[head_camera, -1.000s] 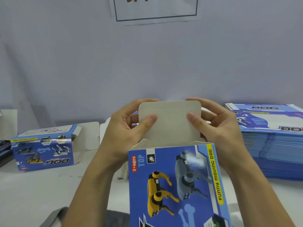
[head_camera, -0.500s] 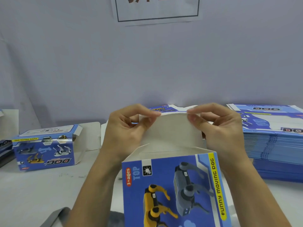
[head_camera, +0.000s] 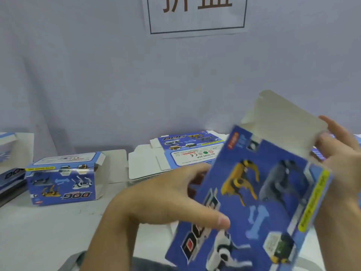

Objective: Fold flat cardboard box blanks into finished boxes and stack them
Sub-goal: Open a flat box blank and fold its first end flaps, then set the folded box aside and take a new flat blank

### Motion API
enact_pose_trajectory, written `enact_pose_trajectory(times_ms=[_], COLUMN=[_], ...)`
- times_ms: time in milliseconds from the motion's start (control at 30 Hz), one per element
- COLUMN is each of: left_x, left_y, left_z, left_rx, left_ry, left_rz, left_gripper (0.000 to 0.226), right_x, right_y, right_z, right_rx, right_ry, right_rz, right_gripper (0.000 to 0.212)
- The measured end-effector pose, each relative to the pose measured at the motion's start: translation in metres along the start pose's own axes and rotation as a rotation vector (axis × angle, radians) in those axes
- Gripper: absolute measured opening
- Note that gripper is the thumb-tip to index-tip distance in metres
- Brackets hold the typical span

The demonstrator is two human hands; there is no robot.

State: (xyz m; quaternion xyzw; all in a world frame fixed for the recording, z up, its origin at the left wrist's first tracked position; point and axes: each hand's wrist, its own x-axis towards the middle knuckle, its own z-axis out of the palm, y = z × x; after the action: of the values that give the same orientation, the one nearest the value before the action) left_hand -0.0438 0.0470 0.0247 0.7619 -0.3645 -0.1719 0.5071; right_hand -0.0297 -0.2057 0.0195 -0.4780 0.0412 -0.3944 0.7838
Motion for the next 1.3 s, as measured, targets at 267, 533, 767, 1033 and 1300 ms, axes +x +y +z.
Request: enact_pose_trajectory(times_ms=[267, 533, 767, 1033, 1300], left_x=[-0.038, 0.027, 0.030, 0.038, 0.035], left_y=[-0.031, -0.058, -0.038, -0.037, -0.040], left_z=[-0.068, -0.011, -0.002, 0.008, 0.000], left_rx=[-0.548, 0.944, 1.174, 1.277, 0.839], left_ry=[1.323, 0.709, 0.726, 0.822, 0.883], left_rz=[0.435, -0.355, -0.344, -0.321, -0.319], left_gripper=[0.057, 0.067, 0.043, 0.042, 0.022], right_x=[-0.003, -0.008, -0.009, -0.023, -0.032], right_y=[0.009, 0.033, 0.051, 0.058, 0.061], right_z=[0.004, 0.013, 0.016, 0.033, 0.041], right_rx=[-0.006, -0.407, -0.721, -0.657, -0.497], right_ry=[-0.120, -0.275, -0.492, -0.534, -0.492], right_rz=[0.059, 0.049, 0.182, 0.250, 0.401], right_gripper=[0.044, 0.036, 0.027, 0.017, 0.015])
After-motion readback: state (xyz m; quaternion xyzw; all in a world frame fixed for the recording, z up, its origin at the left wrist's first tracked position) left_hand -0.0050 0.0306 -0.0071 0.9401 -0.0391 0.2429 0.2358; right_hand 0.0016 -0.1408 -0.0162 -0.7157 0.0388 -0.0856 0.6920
